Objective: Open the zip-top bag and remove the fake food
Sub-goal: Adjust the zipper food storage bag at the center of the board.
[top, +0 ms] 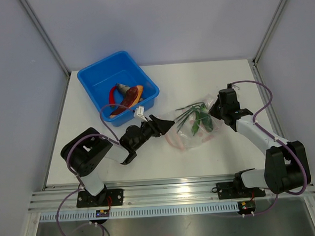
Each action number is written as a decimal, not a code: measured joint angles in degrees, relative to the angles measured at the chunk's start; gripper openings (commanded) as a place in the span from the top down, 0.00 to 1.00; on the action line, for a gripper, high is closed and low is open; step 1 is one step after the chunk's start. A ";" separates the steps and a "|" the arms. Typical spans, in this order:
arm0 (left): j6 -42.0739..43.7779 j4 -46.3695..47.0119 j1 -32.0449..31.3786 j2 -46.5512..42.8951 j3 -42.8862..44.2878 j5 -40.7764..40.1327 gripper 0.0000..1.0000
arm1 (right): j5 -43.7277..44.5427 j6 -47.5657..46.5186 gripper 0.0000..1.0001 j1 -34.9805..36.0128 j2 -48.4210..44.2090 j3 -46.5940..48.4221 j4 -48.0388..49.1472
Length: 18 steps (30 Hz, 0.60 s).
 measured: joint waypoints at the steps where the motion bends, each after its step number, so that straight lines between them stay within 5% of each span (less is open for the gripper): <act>1: -0.20 -0.22 -0.17 0.39 -0.02 -0.22 0.36 | 0.00 0.00 1.00 0.00 0.00 0.00 0.00; 18: -2.54 -1.07 -1.03 -1.68 -6.54 -5.84 0.36 | -0.02 0.02 1.00 0.00 0.00 0.00 0.02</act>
